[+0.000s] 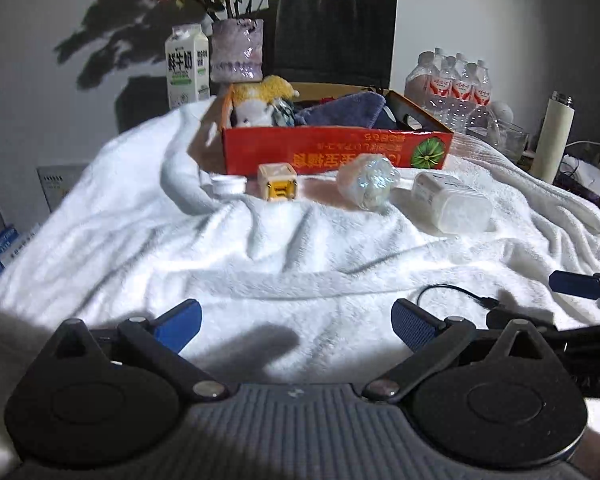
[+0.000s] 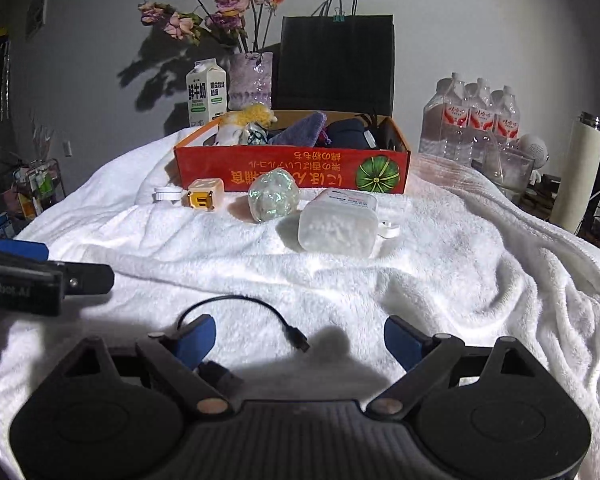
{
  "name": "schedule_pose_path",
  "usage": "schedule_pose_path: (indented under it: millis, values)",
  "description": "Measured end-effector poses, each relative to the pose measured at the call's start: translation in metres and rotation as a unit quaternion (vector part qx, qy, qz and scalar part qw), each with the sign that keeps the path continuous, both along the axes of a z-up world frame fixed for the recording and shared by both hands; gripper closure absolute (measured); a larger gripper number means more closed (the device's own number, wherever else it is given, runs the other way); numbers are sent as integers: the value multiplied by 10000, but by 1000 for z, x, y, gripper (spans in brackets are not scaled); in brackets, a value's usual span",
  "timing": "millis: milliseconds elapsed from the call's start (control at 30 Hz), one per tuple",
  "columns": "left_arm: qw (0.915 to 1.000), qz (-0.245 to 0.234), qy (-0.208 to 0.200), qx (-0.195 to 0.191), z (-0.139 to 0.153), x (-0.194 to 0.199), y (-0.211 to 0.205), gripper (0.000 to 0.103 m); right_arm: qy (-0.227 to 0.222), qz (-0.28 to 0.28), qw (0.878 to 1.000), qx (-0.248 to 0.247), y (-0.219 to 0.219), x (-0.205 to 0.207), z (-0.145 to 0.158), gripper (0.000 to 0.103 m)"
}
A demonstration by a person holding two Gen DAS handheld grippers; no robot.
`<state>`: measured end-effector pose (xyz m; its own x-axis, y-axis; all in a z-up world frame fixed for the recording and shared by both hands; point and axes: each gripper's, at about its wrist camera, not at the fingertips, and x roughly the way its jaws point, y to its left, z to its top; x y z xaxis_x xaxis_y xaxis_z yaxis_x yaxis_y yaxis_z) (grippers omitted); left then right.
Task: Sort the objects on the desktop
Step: 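Grasp the black USB cable with the left tool while the right tool grasps the white plastic container, then carry the cable and container into the orange box while both tools lower them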
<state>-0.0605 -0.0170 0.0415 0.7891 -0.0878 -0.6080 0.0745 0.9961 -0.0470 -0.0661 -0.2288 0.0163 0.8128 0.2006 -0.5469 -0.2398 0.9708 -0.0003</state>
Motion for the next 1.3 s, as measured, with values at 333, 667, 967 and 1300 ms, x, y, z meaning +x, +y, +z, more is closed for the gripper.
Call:
schedule_pose_path:
  millis: [333, 667, 967, 1300]
  values:
    - [9950, -987, 111, 55, -17, 13, -47, 35, -114, -113, 9998, -141, -23, 3, -10, 43]
    - [9921, -1189, 259, 290, -26, 35, -68, 99, -203, -197, 9995, 111, -19, 64, 8, 26]
    - [9968, -777, 159, -125, -7, 17, -31, 99, 84, -428, 9990, -23, 10, 141, -2, 27]
    - [9974, -390, -230, -565, 29, 5, 2, 100, 67, -502, 9986, 171, 4, 84, 9, 37]
